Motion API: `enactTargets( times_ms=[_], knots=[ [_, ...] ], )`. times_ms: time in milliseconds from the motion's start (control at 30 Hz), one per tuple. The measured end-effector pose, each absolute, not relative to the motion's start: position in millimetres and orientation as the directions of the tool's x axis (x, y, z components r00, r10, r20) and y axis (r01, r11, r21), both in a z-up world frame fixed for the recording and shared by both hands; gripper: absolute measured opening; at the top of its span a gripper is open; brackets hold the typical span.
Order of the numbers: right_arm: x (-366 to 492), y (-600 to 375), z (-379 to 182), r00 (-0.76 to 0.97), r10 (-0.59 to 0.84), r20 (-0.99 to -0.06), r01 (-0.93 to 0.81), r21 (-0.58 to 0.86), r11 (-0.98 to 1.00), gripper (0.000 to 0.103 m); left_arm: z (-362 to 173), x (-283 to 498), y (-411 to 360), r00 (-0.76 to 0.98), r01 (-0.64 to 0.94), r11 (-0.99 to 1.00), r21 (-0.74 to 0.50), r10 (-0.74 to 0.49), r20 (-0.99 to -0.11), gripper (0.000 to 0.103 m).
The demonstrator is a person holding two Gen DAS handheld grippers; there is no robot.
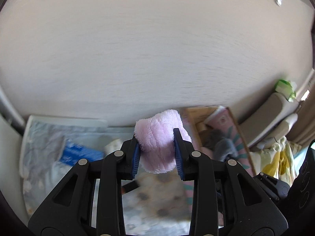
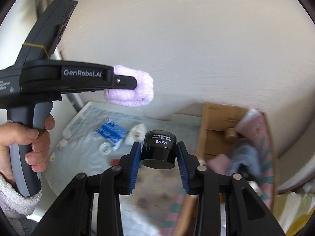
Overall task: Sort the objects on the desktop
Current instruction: 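Carry the hair band and black jar into the cardboard box and release both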
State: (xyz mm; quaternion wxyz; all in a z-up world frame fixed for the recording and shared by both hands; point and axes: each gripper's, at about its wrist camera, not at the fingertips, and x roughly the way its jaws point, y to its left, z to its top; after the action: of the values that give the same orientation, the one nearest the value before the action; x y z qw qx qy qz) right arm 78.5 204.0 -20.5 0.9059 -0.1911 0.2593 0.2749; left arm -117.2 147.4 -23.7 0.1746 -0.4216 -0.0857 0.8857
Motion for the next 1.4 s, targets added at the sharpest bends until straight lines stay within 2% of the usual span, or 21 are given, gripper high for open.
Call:
enactTargets(
  times_ms=[267,400,733,1167,1200,1233,1267,1300,1333,1400],
  knots=[
    [101,132,-3,0.748,0.292,-0.596,-0.520,-0.252,0.816,0.034,-19,-129,229,-0.523,-0.357,-0.886,-0.297,0.453,-0.722,0.027],
    [109,113,-11,0.736,0.266,-0.623,-0.502,-0.239,0.831,0.034,-27,-135,262,-0.487,-0.396,-0.871,-0.292,0.469,-0.737,0.027],
    [123,100,-39,0.685,0.278,-0.674,-0.519,-0.184,0.835,0.034,-70,-139,331,-0.417,-0.451,-0.865,-0.218,0.421,-0.806,0.027],
    [123,96,-31,0.684,0.304,-0.663,-0.537,-0.176,0.825,0.026,-77,-140,337,-0.405,-0.458,-0.867,-0.197,0.401,-0.822,0.027],
    [123,95,-29,0.683,0.309,-0.662,-0.534,-0.163,0.830,0.029,-76,-140,338,-0.402,-0.461,-0.865,-0.197,0.402,-0.823,0.029],
    [124,93,-26,0.676,0.314,-0.667,-0.529,-0.143,0.836,0.033,-76,-141,339,-0.400,-0.458,-0.868,-0.193,0.395,-0.827,0.037],
    [124,92,-25,0.674,0.316,-0.668,-0.525,-0.132,0.841,0.047,-75,-142,340,-0.393,-0.451,-0.873,-0.186,0.382,-0.837,0.047],
    [123,91,-23,0.676,0.323,-0.663,-0.523,-0.122,0.844,0.053,-76,-142,340,-0.391,-0.442,-0.879,-0.179,0.369,-0.843,0.082],
    [121,89,-20,0.678,0.332,-0.656,-0.523,-0.114,0.844,0.054,-75,-143,340,-0.395,-0.429,-0.887,-0.171,0.354,-0.848,0.101],
    [118,89,-18,0.682,0.325,-0.655,-0.518,-0.119,0.847,0.055,-71,-140,337,-0.410,-0.430,-0.883,-0.189,0.377,-0.831,0.103]
  ],
)
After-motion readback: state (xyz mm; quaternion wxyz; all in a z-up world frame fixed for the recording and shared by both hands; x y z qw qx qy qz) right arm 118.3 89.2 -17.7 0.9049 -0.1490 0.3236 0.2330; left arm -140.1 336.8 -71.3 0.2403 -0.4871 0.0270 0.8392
